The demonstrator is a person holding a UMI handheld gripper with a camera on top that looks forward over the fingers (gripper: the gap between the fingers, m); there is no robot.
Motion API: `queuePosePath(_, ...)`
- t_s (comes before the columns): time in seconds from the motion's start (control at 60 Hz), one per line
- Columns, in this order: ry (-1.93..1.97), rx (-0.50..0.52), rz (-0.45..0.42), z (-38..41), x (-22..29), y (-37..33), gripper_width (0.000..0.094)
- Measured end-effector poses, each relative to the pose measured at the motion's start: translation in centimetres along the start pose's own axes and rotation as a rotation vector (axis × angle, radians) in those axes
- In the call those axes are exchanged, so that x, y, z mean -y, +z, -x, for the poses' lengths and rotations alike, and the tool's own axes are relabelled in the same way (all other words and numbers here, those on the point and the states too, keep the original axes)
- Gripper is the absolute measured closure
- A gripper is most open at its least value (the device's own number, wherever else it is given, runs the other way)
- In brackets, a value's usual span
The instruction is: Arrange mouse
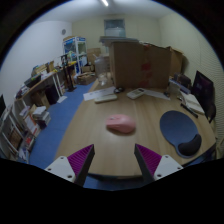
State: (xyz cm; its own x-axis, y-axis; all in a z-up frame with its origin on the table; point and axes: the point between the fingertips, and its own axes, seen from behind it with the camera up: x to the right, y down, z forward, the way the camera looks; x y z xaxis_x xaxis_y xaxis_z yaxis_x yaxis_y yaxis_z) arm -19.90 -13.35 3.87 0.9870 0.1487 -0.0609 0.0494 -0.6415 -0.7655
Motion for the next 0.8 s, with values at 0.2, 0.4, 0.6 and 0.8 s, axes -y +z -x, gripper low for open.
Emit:
queuePosePath(0.2,-0.067,0.049,0.034,-5.9,-0.2,7.7,0.0102)
queuePosePath(0.4,-0.166,0.126,0.000,-4.8,3.3,12.0,0.0098)
queuePosePath(0.6,-0.172,0.142,-0.025,-3.7,6.6,15.8,0.0094)
queuePosePath(0.8,-0.073,0.059,-0.031,-4.6,9.0,18.7,0.0427)
